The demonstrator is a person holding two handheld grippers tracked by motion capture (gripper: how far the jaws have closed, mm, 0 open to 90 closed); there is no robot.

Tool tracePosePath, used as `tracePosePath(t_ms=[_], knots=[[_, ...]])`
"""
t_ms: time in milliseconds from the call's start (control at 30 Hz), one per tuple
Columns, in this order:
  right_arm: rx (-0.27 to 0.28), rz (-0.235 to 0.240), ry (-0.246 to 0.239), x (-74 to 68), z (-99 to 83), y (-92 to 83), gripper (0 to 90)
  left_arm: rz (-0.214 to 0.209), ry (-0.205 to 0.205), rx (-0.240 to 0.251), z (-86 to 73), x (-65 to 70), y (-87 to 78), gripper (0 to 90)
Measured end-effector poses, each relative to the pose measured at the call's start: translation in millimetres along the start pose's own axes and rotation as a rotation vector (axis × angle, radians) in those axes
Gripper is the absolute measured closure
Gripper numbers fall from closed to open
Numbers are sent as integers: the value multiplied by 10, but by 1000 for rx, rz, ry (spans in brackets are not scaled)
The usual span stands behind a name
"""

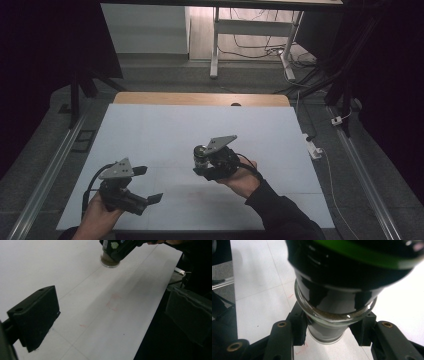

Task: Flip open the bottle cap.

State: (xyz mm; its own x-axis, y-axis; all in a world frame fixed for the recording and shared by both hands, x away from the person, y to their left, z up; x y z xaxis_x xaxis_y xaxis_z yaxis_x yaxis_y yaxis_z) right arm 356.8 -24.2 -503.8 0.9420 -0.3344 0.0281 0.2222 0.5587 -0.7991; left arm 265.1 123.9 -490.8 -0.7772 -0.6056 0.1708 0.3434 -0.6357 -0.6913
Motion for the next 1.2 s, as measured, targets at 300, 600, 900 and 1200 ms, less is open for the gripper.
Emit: tracePosePath(t_ms=[300,600,900,1200], knots=[[3,-3,-3,4,7,-6,528,-4,58,-33,164,28,146,0],[3,-4,-3,3,9,-2,528,-36,91,-33,344,29,263,0],[2,-5,-3,4,10,0,528,-81,122,-32,531,76,413,0],[2,-9,2,12,7,0,528,-82,164,-40,654,98,518,66]])
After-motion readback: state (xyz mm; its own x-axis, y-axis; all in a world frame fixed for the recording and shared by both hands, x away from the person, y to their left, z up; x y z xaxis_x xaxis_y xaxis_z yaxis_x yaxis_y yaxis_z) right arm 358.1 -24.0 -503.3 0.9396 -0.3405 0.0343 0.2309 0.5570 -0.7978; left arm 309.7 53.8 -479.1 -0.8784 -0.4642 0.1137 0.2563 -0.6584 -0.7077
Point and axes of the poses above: each handheld gripper's, and its own axes: y roughly forward along the jaws, z roughly out of its top, x roughly to its right, the point moved 10 cm from there along y, roughly forward along the jaws, and after that the axes turned 9 degrees about -x, right-handed, at the moved point
